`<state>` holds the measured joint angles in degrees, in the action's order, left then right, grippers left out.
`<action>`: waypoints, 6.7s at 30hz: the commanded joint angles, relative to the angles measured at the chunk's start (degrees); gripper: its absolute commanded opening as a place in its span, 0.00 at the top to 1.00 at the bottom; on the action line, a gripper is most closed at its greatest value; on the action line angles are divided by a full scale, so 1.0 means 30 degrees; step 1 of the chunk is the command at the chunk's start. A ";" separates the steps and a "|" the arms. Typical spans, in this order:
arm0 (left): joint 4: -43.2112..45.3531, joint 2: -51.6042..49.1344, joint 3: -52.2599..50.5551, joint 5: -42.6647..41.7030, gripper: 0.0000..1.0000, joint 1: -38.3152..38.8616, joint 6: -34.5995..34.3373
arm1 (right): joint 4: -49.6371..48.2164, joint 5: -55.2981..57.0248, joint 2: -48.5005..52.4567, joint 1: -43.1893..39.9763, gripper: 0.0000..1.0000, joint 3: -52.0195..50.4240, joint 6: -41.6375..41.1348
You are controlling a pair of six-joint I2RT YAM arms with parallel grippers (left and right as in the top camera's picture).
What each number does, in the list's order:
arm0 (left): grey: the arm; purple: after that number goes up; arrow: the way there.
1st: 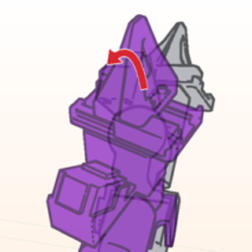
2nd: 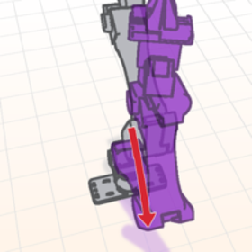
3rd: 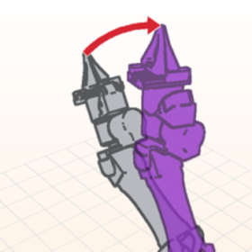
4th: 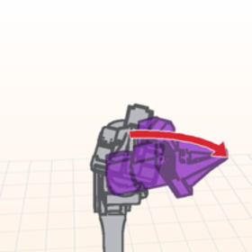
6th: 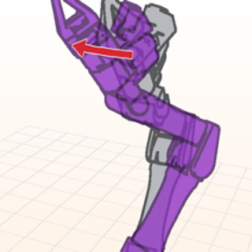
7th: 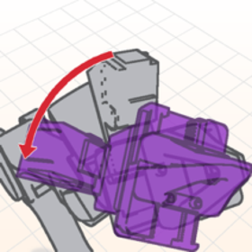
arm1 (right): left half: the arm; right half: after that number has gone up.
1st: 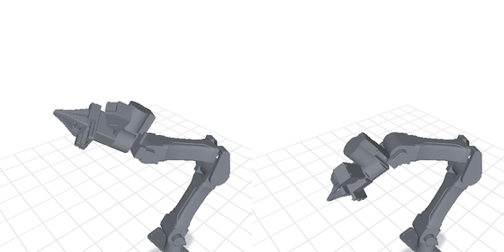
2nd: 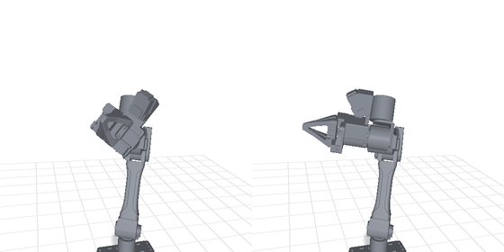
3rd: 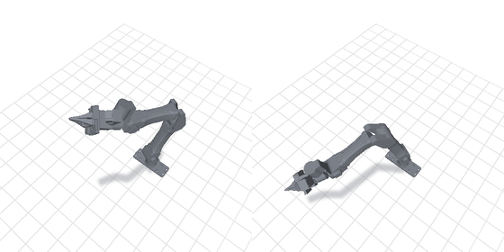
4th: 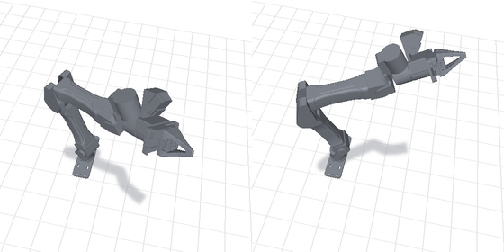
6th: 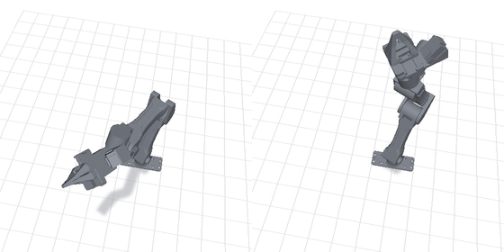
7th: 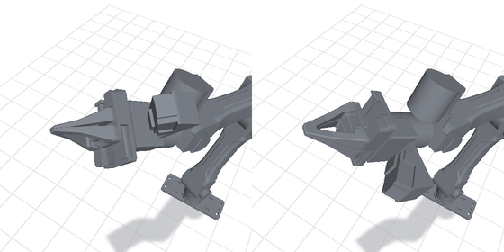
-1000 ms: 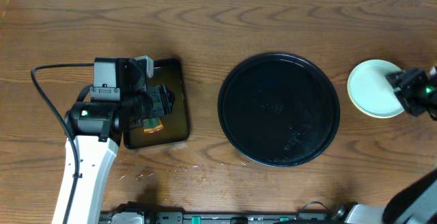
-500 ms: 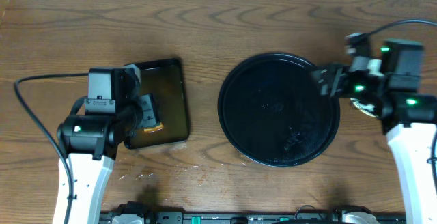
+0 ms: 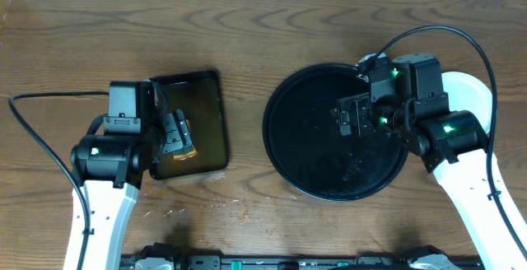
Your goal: Clean dirty plates on tray and stack at the side
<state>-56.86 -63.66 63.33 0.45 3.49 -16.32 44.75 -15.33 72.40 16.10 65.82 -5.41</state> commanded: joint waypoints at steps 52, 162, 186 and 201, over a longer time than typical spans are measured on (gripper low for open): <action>-0.0102 -0.0109 -0.0036 0.0437 0.14 0.0044 -0.0087 | -1.3588 0.5319 -2.4043 -0.1107 0.01 -2.1835 0.1756; 1.7631 2.1143 -2.1034 0.0357 0.14 -0.1690 0.2506 | -1.3551 0.5311 -2.4043 -0.1107 0.01 -2.1835 0.1756; 1.7624 2.1143 -2.1034 0.0350 0.14 -0.1690 0.2506 | -1.3544 0.5311 -2.4043 -0.1107 0.01 -2.1835 0.1756; 1.7624 2.1143 -2.1034 0.0350 0.14 -0.1690 0.2506 | -1.3551 0.5311 -2.4043 -0.1107 0.01 -2.1835 0.1756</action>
<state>-1.85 -0.62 1.41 1.43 -1.37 -9.98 4.01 0.05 0.64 13.30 0.47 -0.78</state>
